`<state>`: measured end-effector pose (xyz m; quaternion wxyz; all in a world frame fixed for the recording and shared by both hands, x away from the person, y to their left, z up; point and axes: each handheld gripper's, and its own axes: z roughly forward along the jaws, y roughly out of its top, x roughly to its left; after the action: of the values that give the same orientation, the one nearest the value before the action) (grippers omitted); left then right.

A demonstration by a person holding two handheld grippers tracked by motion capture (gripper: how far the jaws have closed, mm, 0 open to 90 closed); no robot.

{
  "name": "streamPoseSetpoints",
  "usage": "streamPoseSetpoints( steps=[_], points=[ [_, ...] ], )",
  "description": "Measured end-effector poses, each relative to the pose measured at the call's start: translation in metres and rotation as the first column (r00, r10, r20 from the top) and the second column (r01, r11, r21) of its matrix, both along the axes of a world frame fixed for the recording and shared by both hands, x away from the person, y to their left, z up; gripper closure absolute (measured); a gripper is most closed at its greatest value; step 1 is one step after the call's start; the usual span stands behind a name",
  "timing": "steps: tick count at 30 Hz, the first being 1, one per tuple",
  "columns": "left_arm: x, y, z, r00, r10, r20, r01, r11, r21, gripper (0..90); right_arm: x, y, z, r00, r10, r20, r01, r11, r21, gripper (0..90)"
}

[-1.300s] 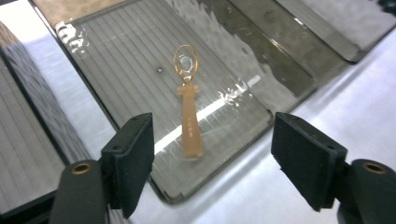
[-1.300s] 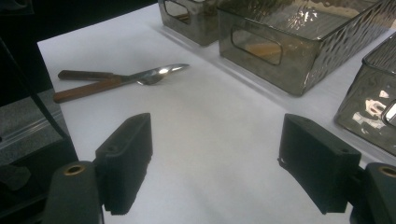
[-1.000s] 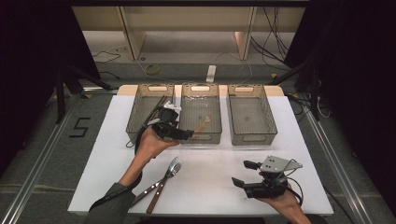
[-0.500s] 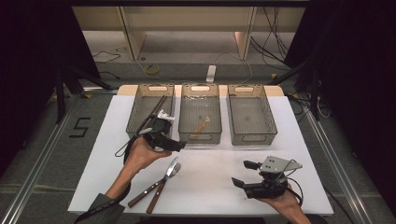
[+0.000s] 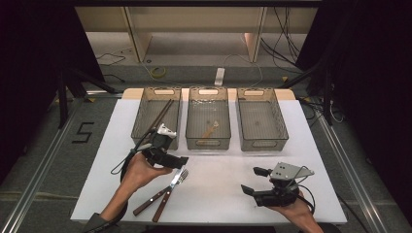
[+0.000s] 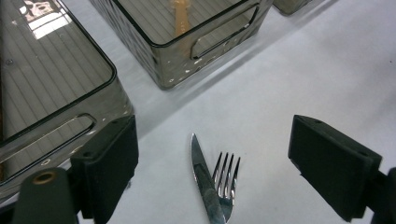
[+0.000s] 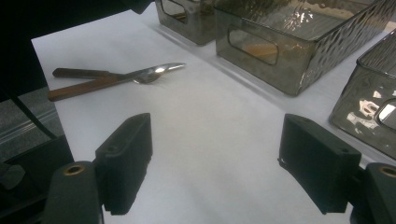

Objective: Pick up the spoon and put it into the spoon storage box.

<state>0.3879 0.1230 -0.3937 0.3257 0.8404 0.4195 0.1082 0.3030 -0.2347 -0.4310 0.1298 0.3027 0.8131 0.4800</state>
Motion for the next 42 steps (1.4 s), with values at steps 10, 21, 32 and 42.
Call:
streamPoseSetpoints(
  steps=[10, 21, 32, 42],
  points=[
    [-0.011, 0.001, -0.006, 0.9995, -0.001, -0.031, 0.001, 1.0, 0.006, 14.3, 0.001, -0.003, -0.001, 1.0, -0.005, -0.001, 0.005, 1.0, 0.008, 26.1],
    [-0.026, -0.005, -0.016, 0.9973, -0.02, -0.07, 0.023, 0.9989, 0.041, 13.2, 0.001, -0.004, -0.001, 0.9999, -0.014, 0.004, 0.014, 1.0, 0.016, 24.9],
    [-0.036, -0.006, -0.023, 0.9945, -0.024, -0.102, 0.034, 0.9947, 0.097, 13.3, 0.002, -0.003, -0.001, 0.9999, -0.015, 0.003, 0.015, 1.0, 0.016, 24.2],
    [-0.047, 0.006, -0.029, 0.9934, -0.015, -0.114, 0.03, 0.9916, 0.126, 15.1, 0.002, -0.004, -0.002, 0.9997, -0.024, -0.002, 0.024, 1.0, 0.011, 24.2]
  ],
)
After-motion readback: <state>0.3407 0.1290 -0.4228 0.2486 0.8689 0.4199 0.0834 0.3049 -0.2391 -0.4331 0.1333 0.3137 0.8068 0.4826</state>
